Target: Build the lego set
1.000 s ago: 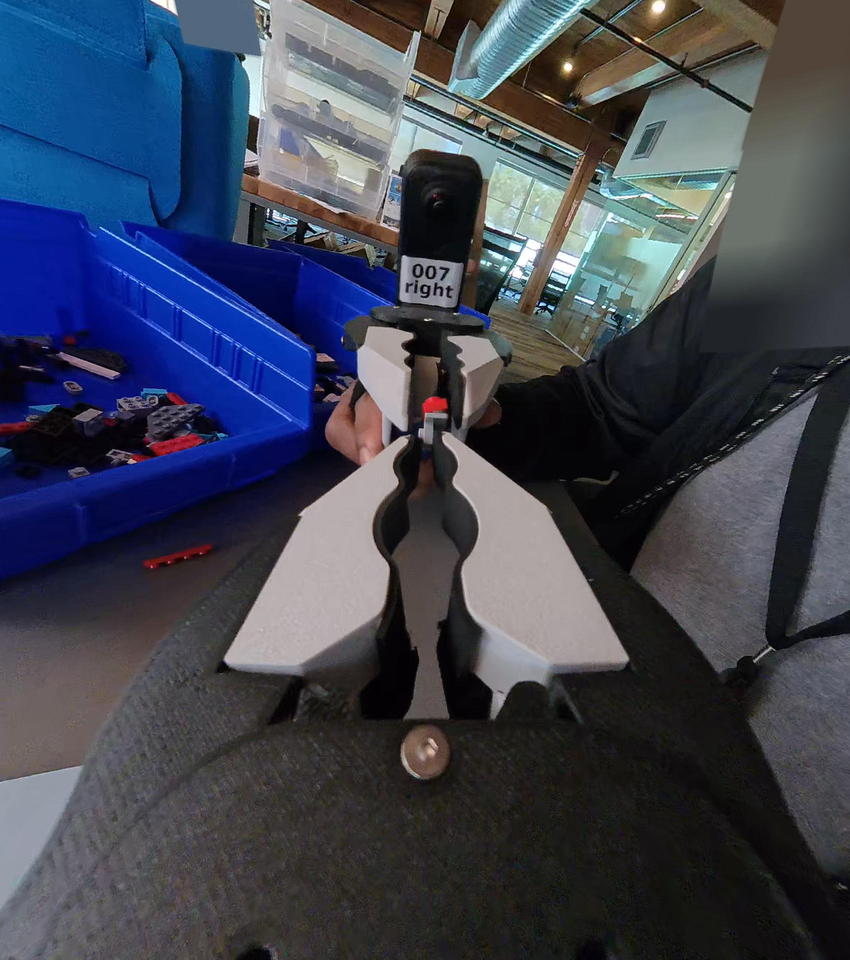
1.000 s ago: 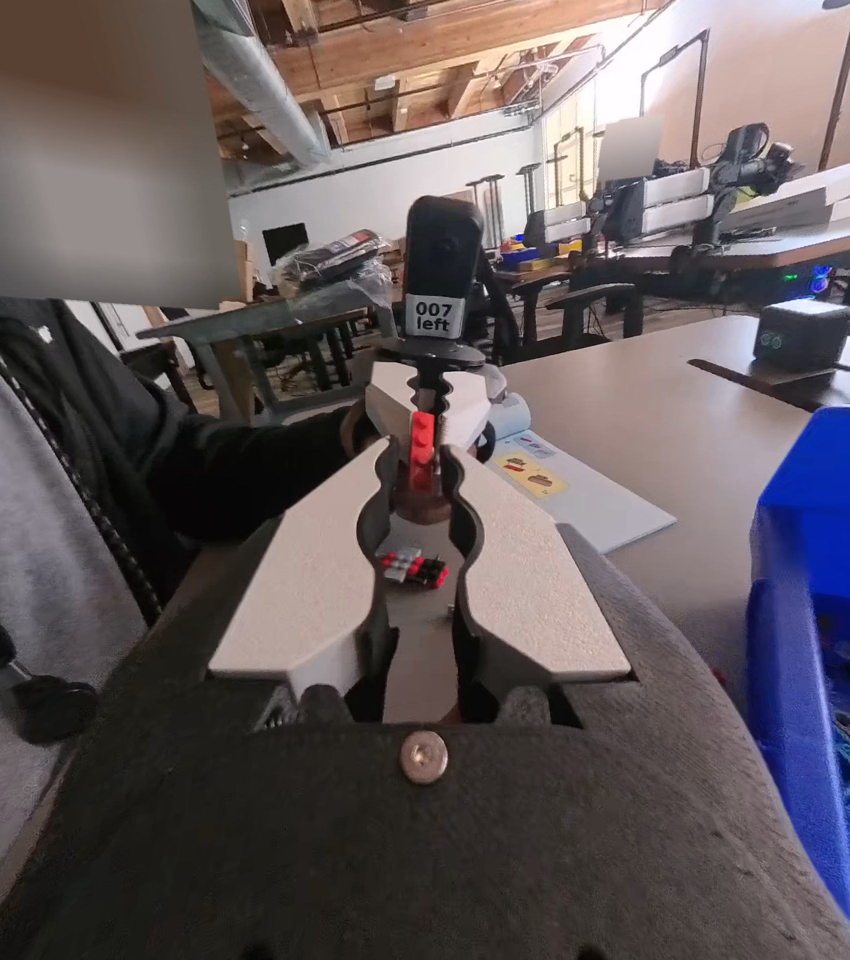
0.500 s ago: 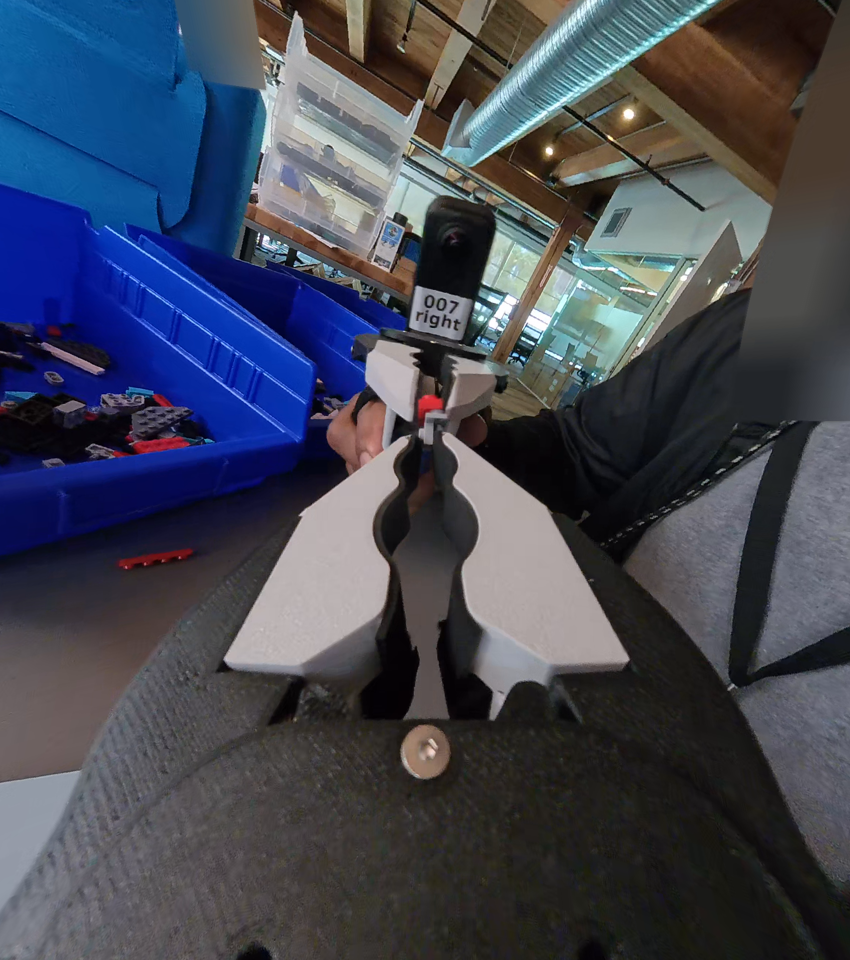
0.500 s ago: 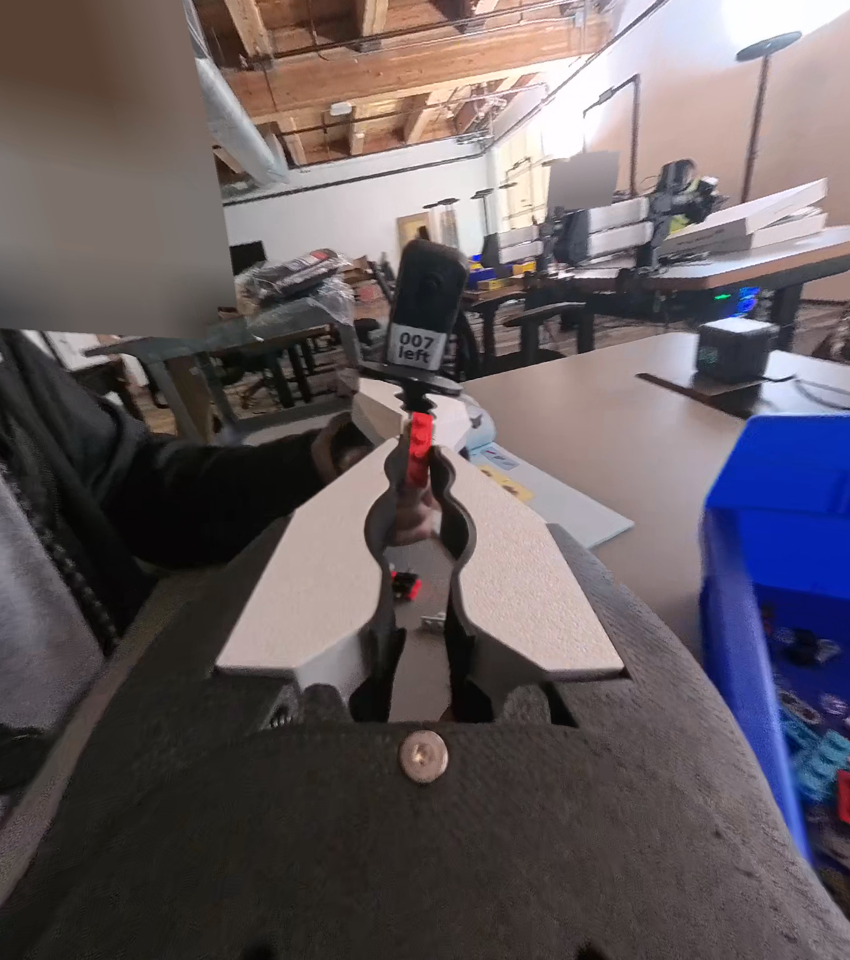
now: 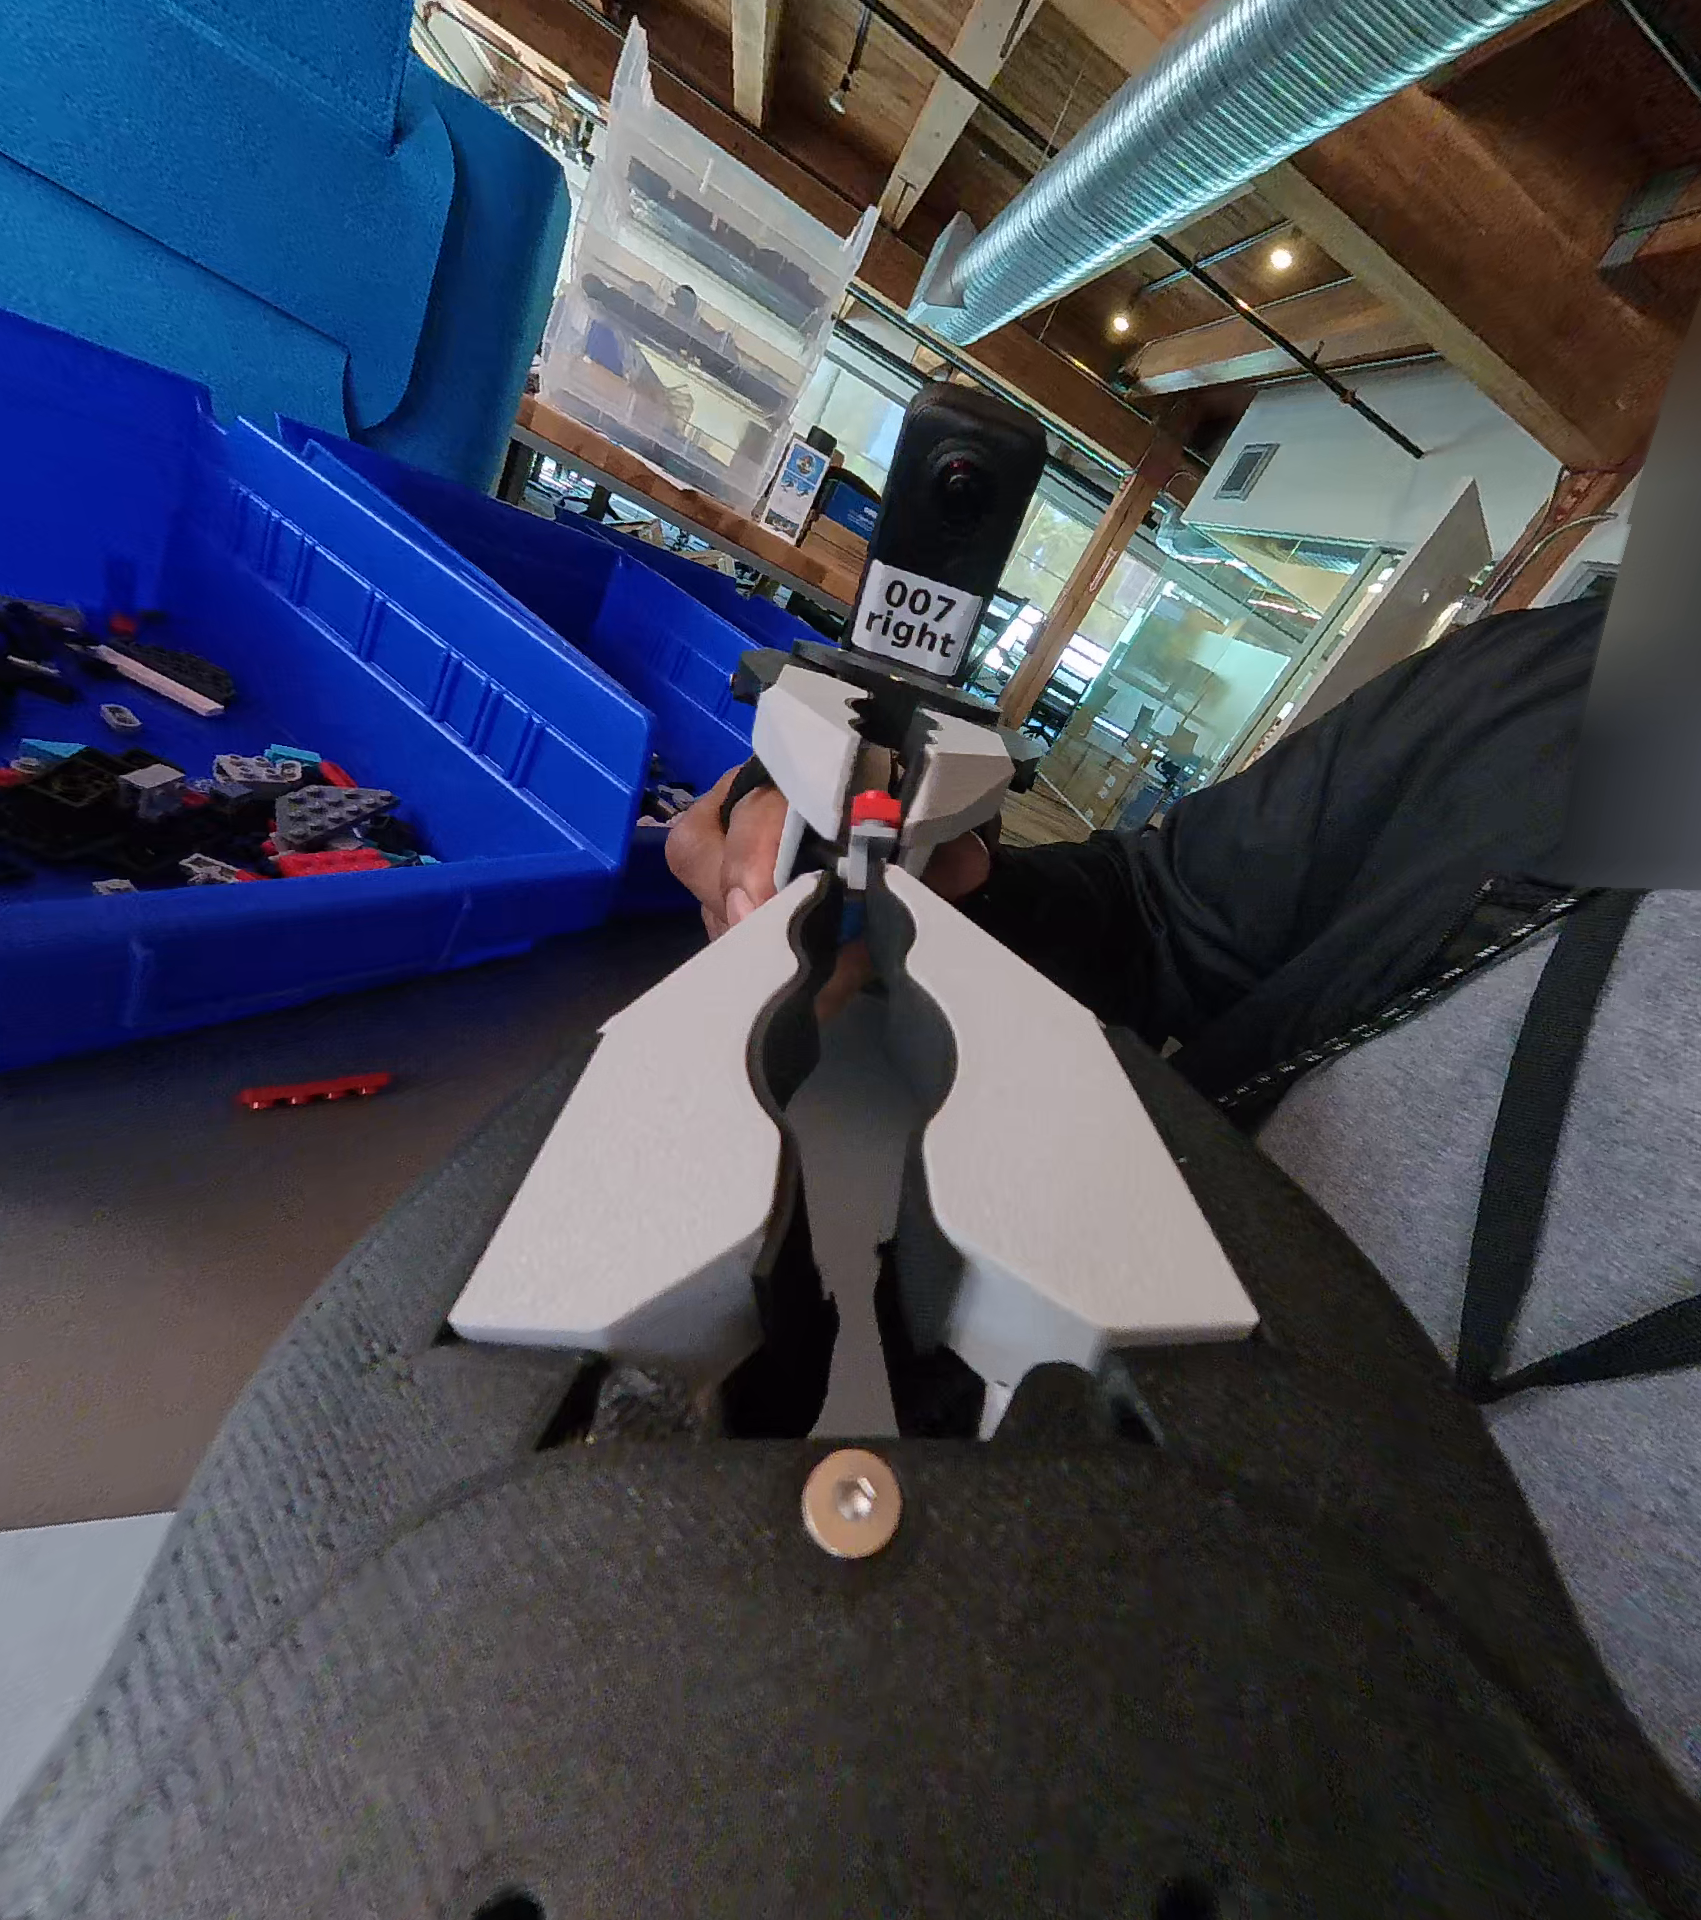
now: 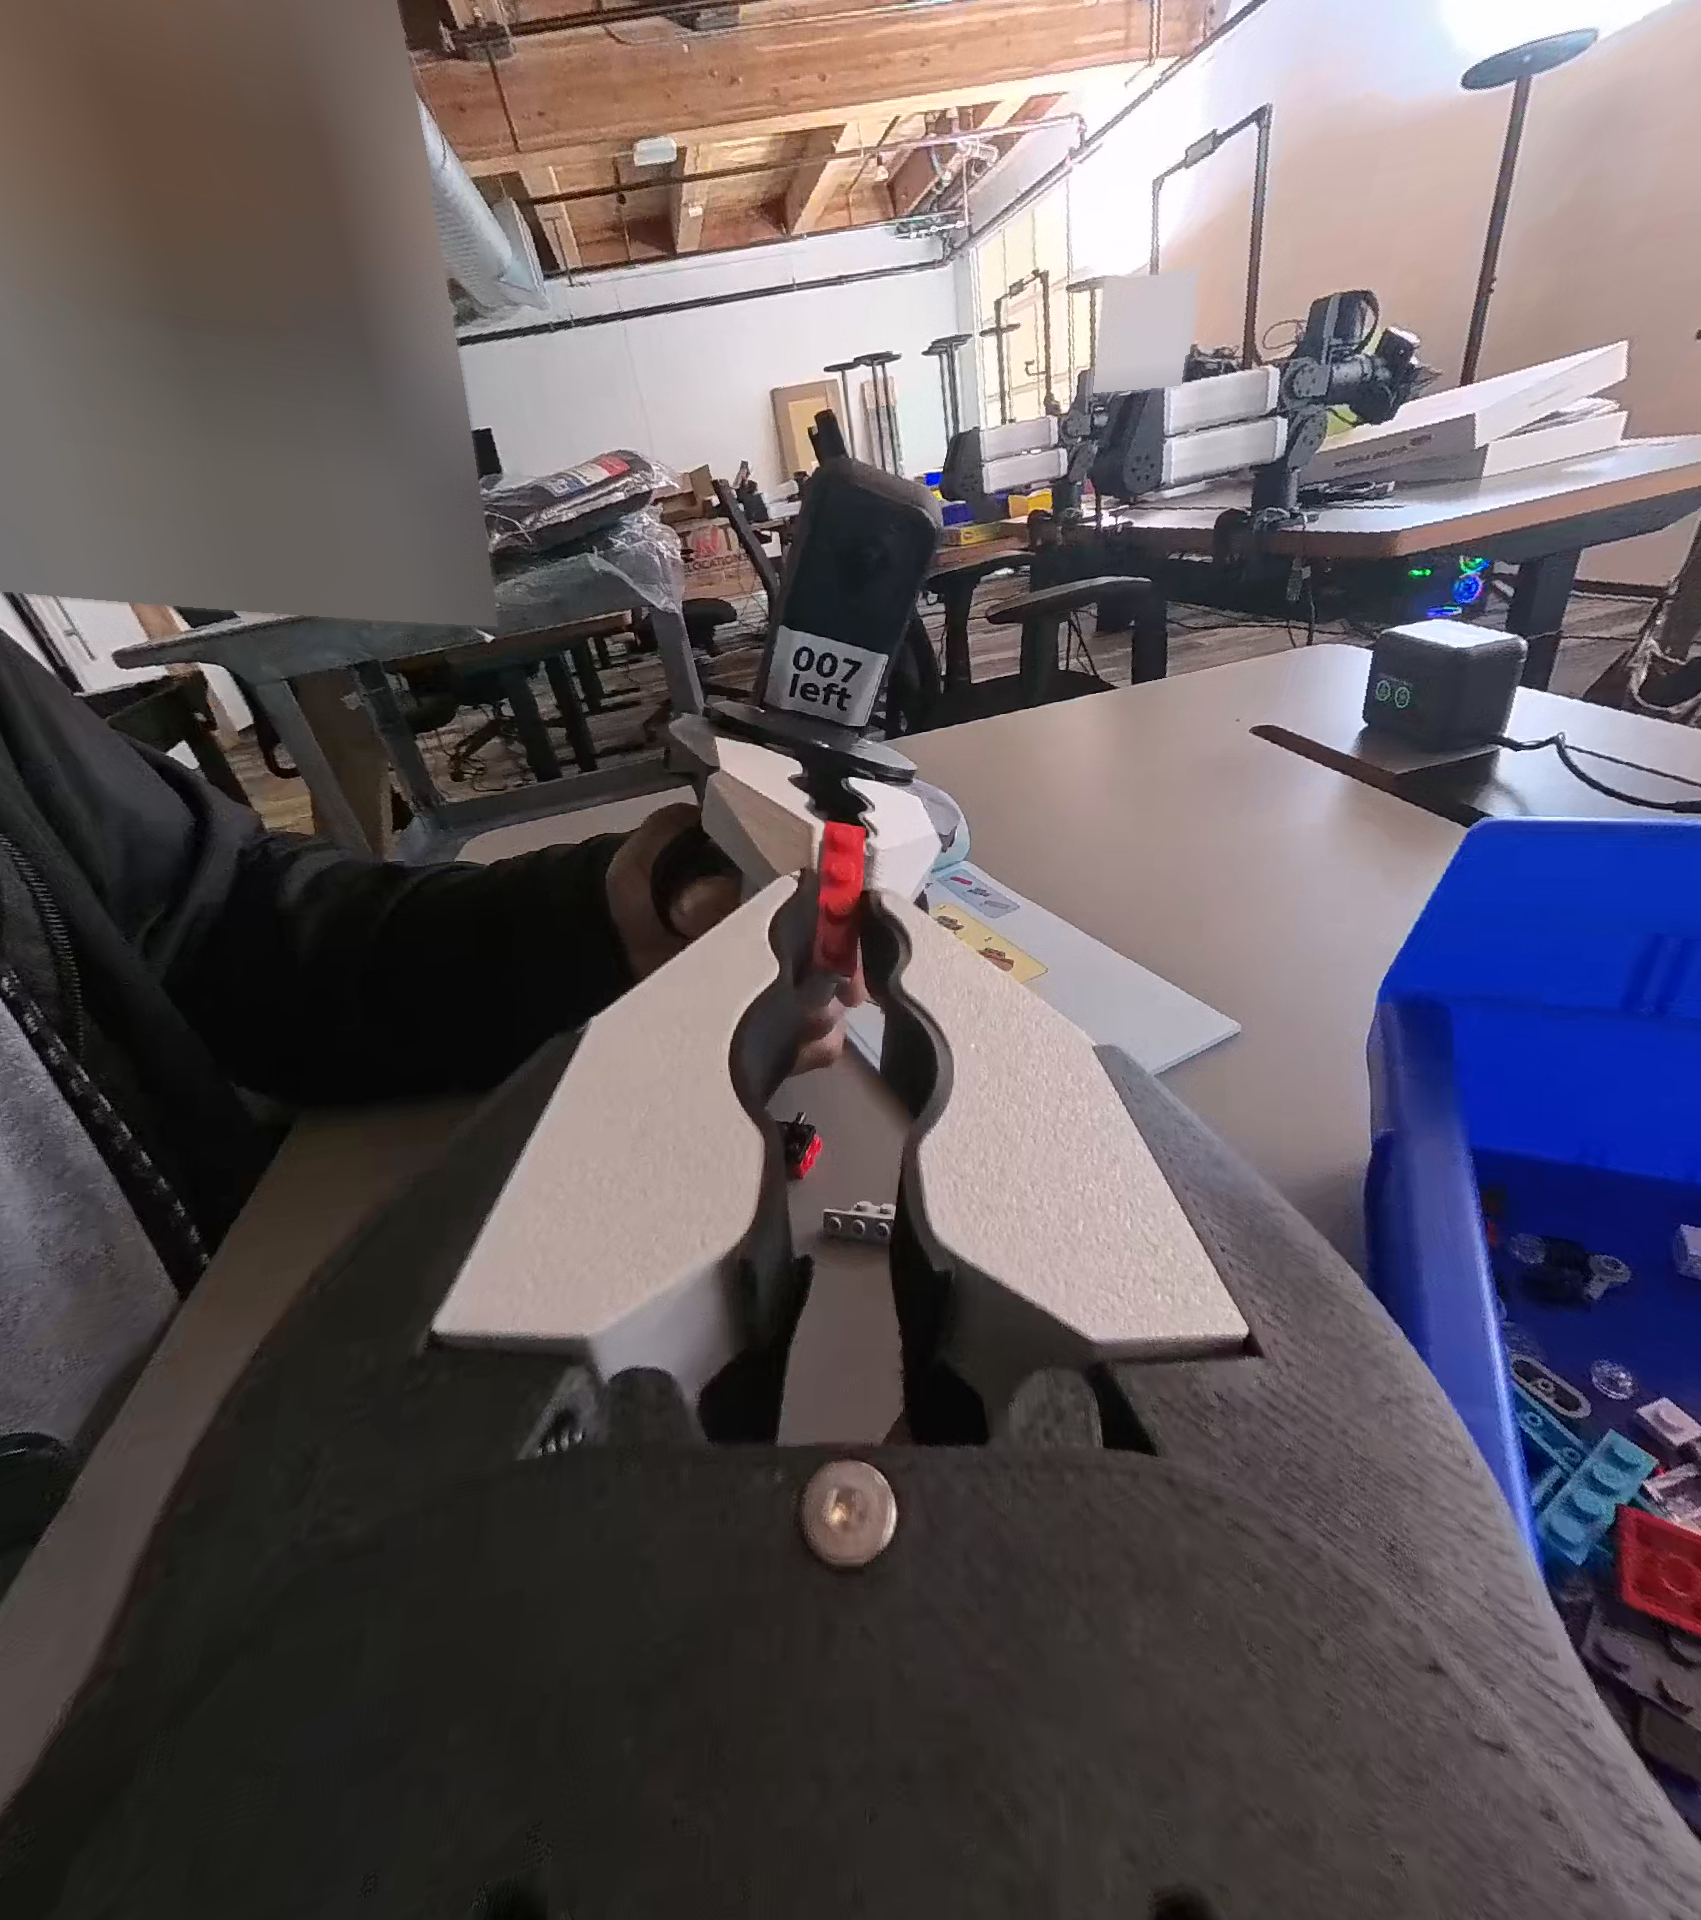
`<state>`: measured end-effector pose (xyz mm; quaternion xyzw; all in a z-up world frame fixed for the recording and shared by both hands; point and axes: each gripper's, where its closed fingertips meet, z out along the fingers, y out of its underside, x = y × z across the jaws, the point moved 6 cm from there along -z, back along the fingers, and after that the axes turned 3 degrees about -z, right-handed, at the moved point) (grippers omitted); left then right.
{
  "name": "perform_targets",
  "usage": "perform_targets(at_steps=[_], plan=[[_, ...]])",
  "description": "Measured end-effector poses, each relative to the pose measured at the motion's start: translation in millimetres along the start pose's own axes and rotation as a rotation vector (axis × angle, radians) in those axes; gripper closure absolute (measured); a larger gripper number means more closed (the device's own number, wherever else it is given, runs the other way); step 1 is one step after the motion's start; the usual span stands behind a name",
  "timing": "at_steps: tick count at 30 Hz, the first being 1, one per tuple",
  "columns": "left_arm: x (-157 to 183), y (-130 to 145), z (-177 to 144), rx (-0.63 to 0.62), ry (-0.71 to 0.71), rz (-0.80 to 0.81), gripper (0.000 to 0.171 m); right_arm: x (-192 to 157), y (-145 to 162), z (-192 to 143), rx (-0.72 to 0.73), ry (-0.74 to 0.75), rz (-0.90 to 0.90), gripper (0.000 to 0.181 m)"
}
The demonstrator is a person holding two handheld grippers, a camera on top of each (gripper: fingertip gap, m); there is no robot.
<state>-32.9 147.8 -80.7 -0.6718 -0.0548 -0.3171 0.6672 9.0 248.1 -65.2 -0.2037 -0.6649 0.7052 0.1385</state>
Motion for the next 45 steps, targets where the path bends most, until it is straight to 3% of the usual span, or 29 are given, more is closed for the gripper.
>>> perform_targets(at_steps=[15,32,45], plan=[[-4,1,2,0.0,-0.035,-0.053,0.169,6,4,3,-0.039,-0.039,0.123,0.17],[-22,11,2,0.048,-0.136,-0.316,0.169,11,14,8,-0.217,0.175,-0.124,0.17],[-16,8,4,0.068,-0.023,-0.326,0.168,14,8,2,-0.092,-0.007,0.184,0.161]])
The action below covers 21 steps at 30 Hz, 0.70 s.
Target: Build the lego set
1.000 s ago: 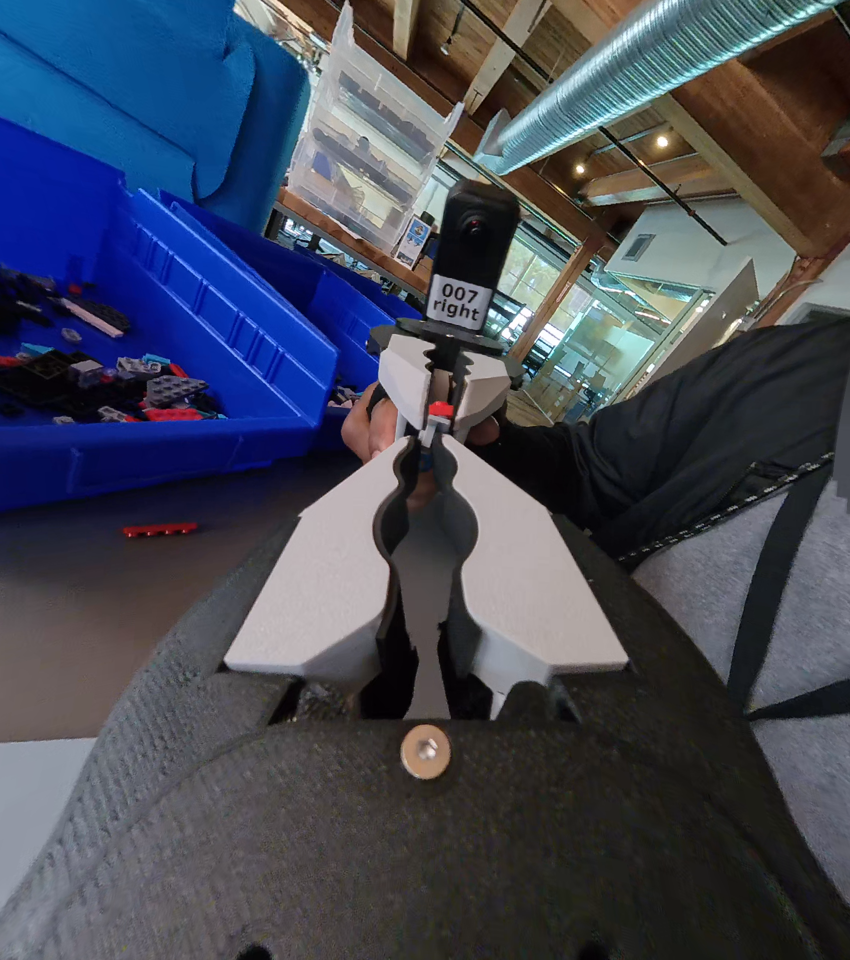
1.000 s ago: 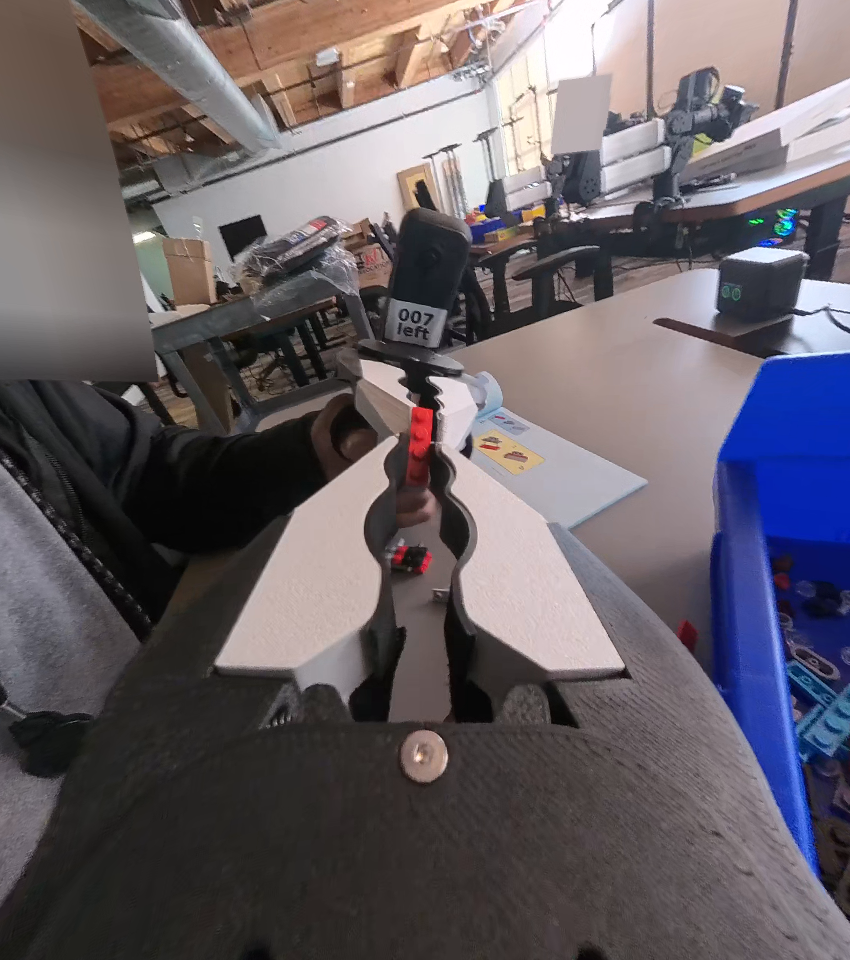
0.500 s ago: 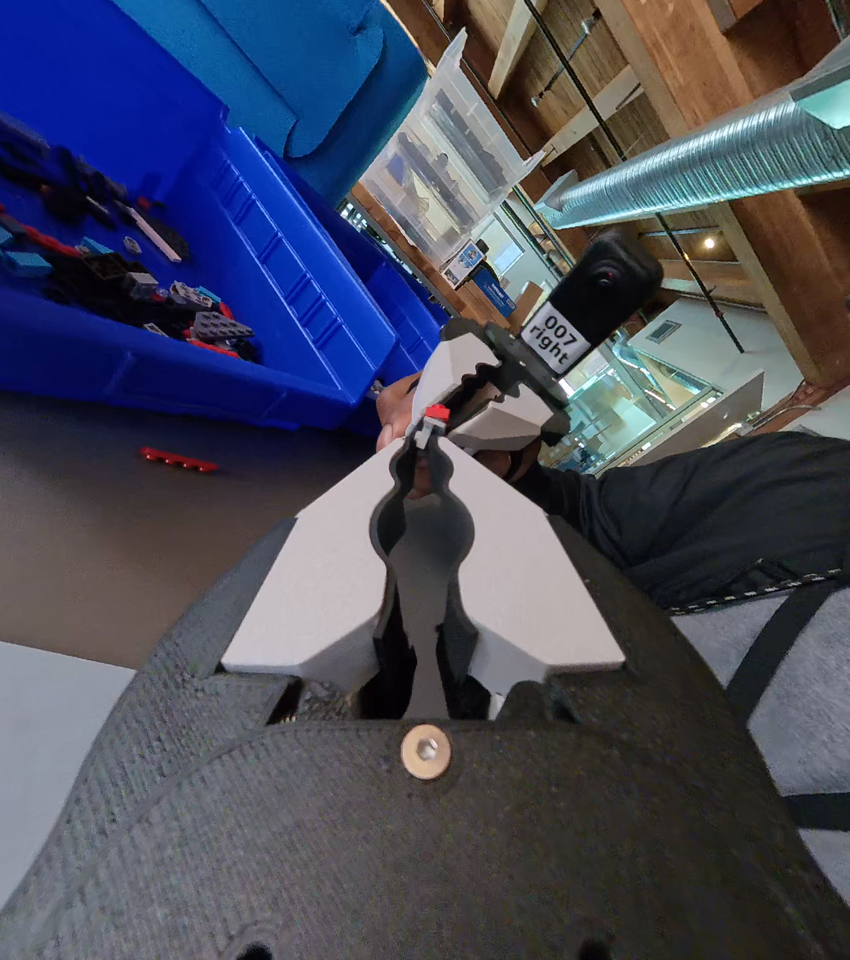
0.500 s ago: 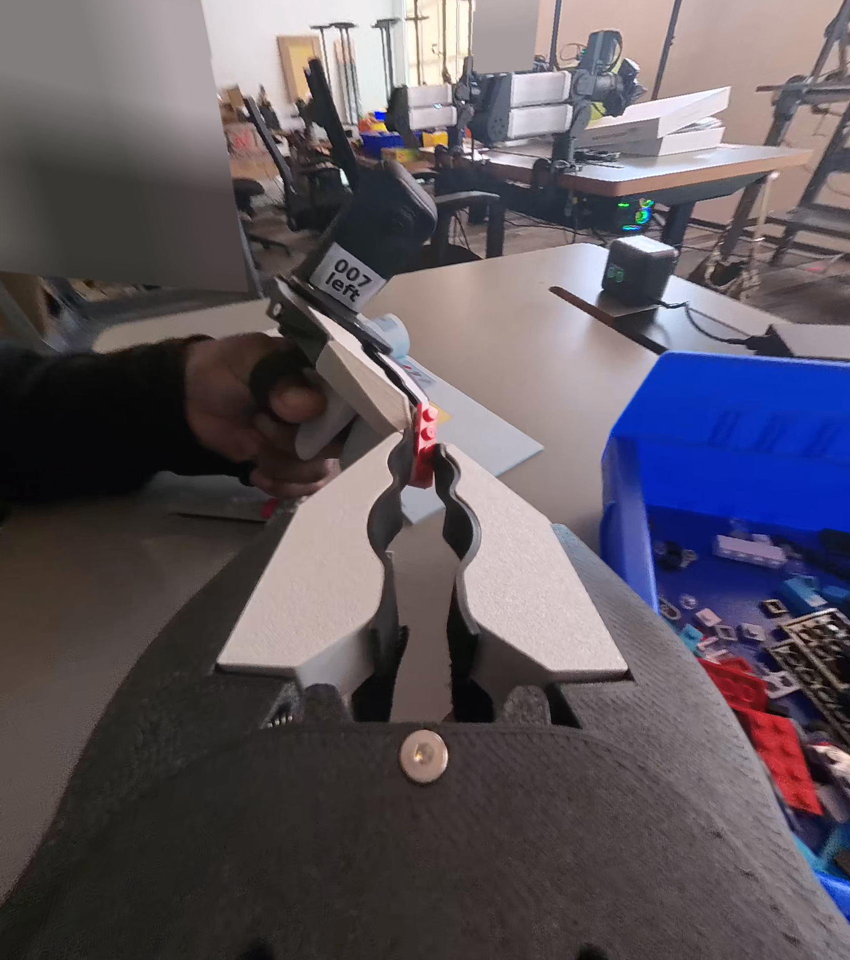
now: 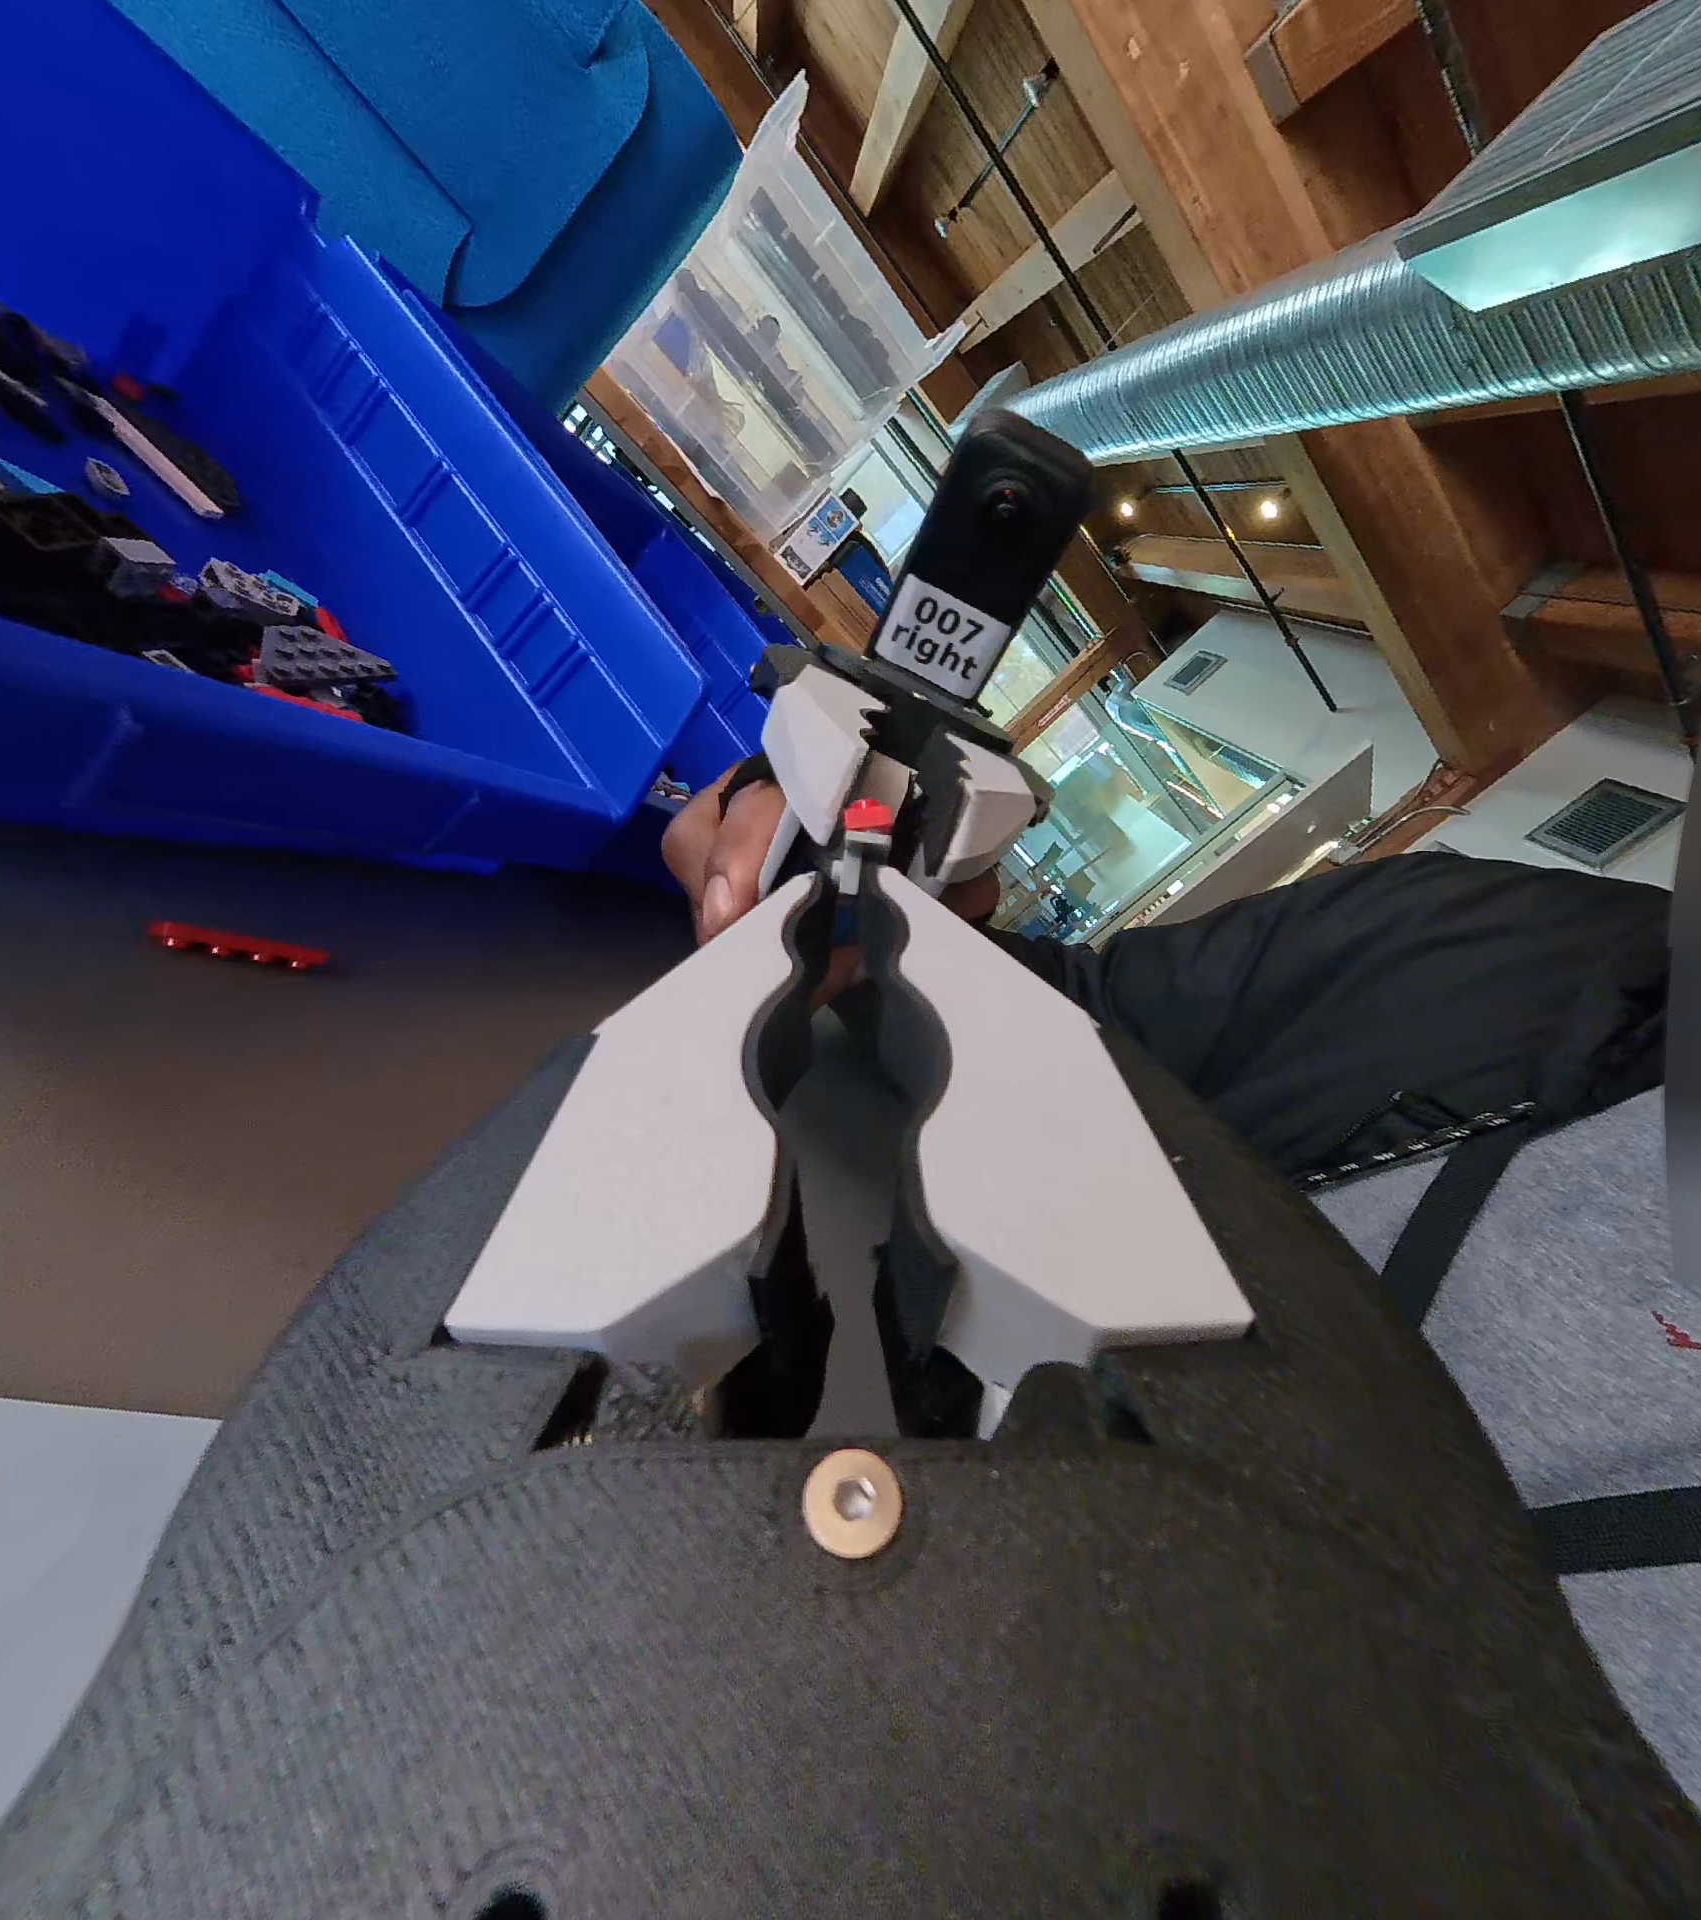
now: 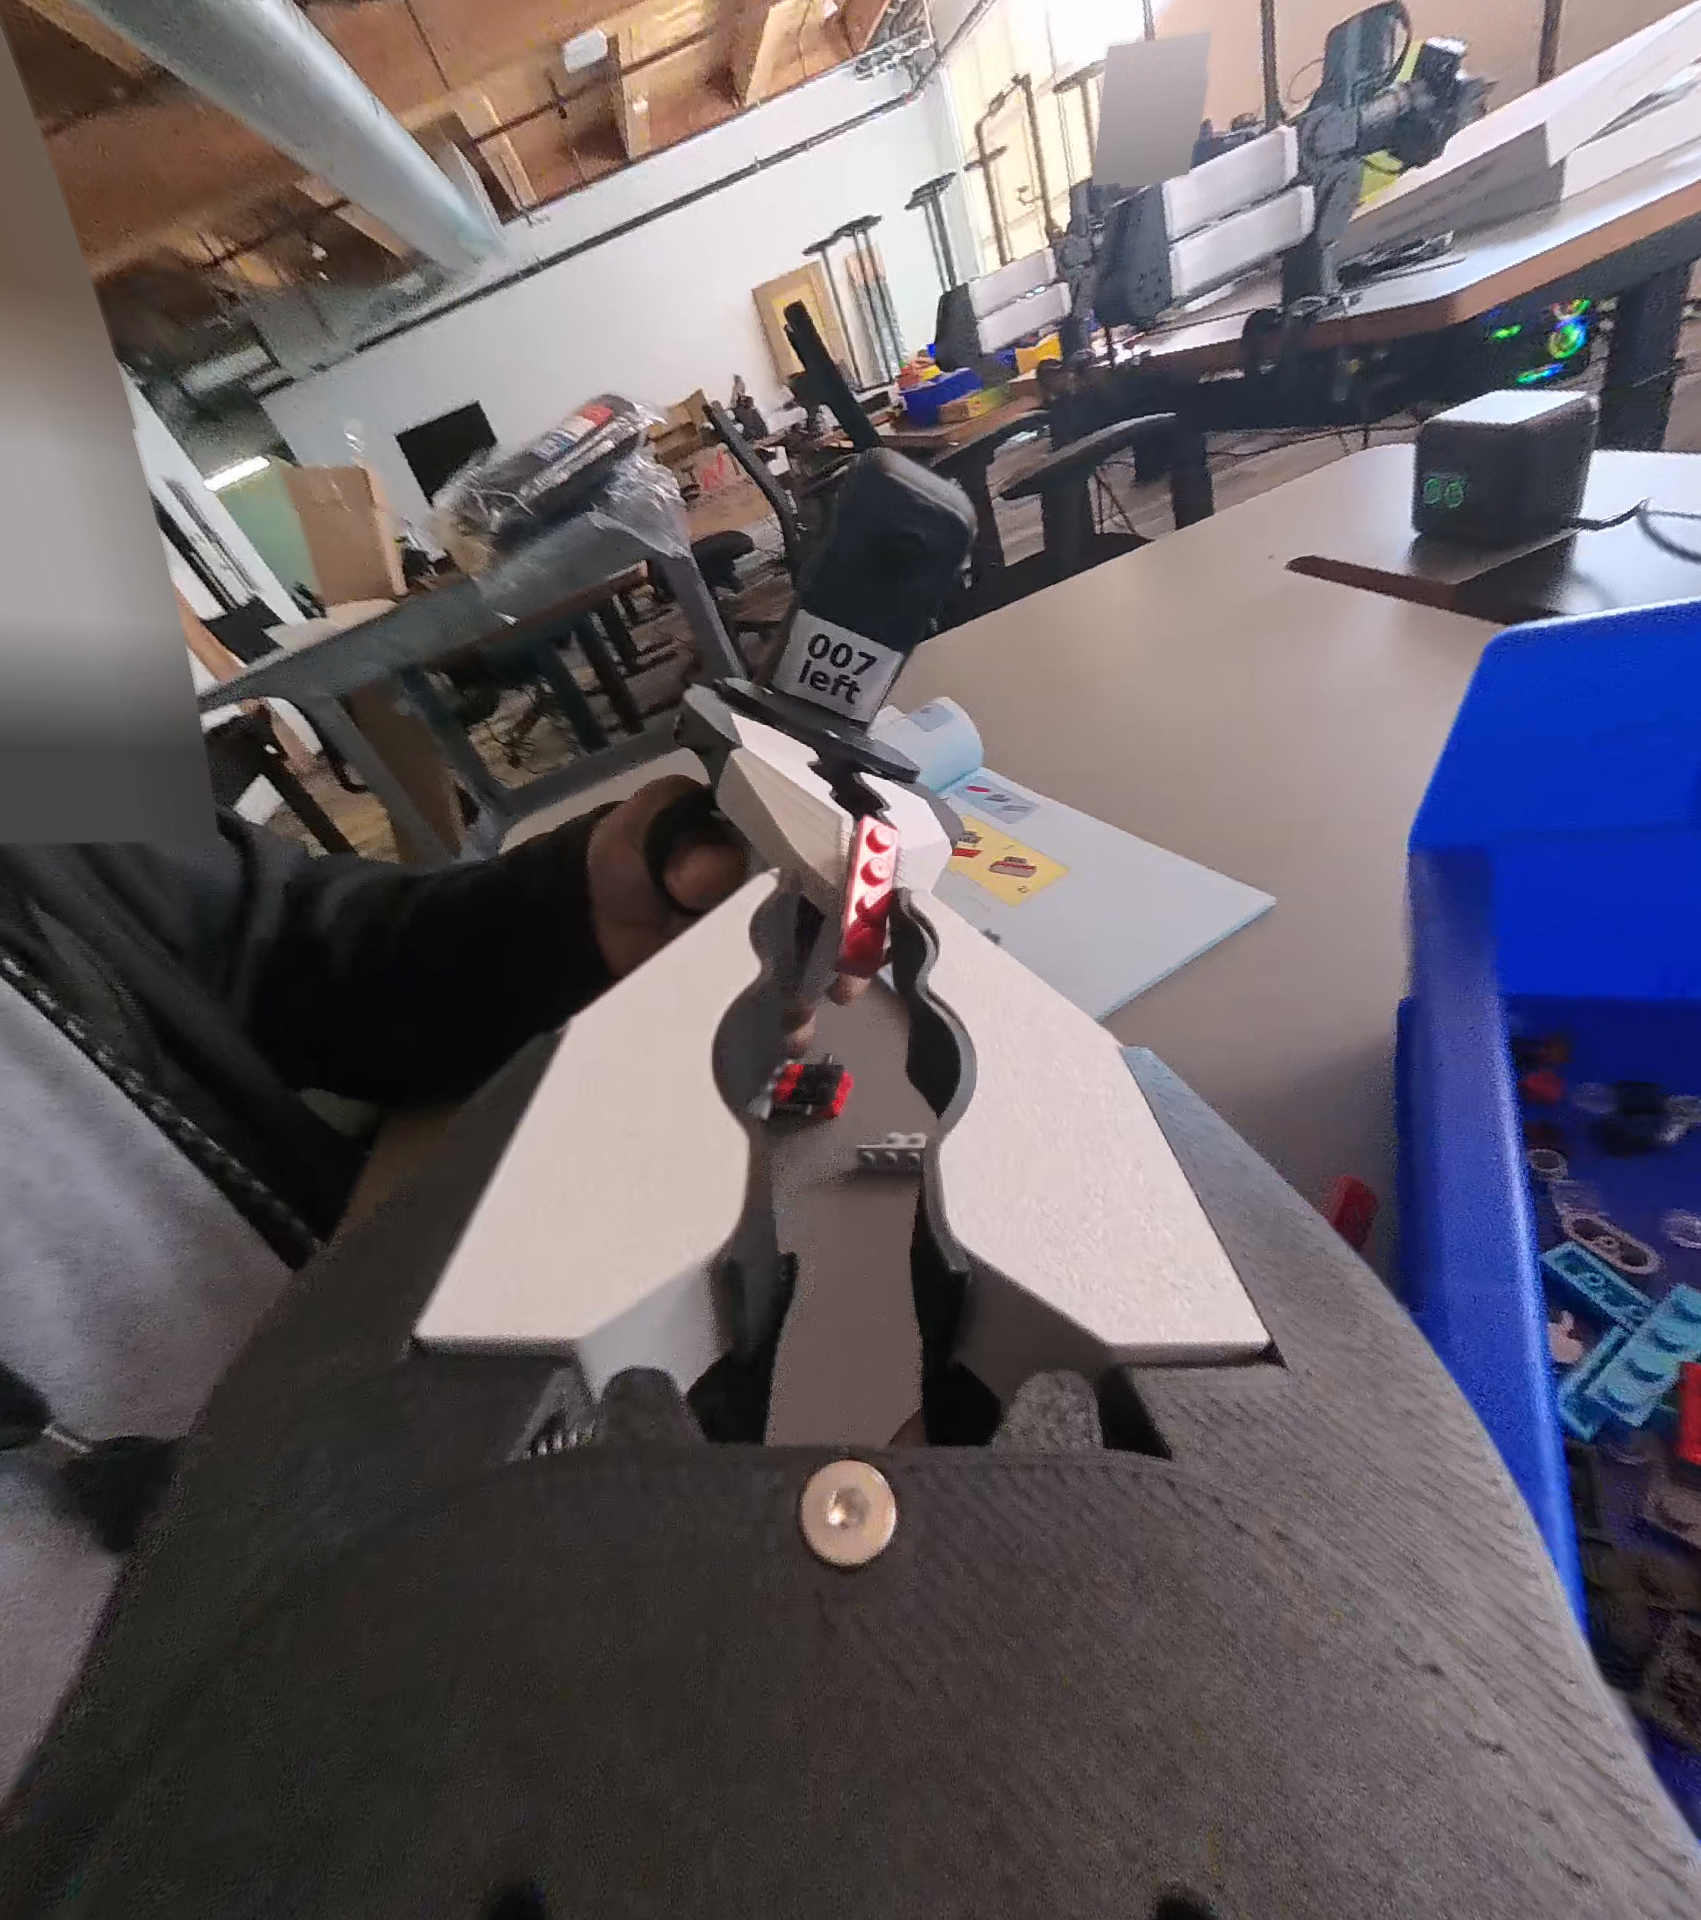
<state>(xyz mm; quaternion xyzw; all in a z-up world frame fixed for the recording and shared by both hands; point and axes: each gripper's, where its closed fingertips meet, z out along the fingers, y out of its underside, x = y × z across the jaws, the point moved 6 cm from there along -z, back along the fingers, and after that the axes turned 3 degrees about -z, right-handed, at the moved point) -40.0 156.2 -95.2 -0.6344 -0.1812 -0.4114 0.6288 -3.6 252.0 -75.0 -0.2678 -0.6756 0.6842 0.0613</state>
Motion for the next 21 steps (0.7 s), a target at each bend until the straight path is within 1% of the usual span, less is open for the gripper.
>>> perform_targets(at_steps=[7,10,14,21], plan=[[2.4,0.5,-0.8,-0.02,0.024,0.003,0.168,3.0,-3.4,-3.4,0.041,-0.058,0.118,0.163],[4.5,1.3,-0.4,-0.037,0.038,0.007,0.168,6.8,-1.0,-4.3,0.025,-0.069,0.175,0.163],[6.5,3.1,0.4,-0.064,0.042,0.022,0.168,7.0,0.0,-5.3,0.028,-0.12,0.254,0.164],[7.3,4.8,0.4,-0.095,0.034,0.041,0.169,4.4,2.7,-5.4,0.006,-0.154,0.275,0.167]])
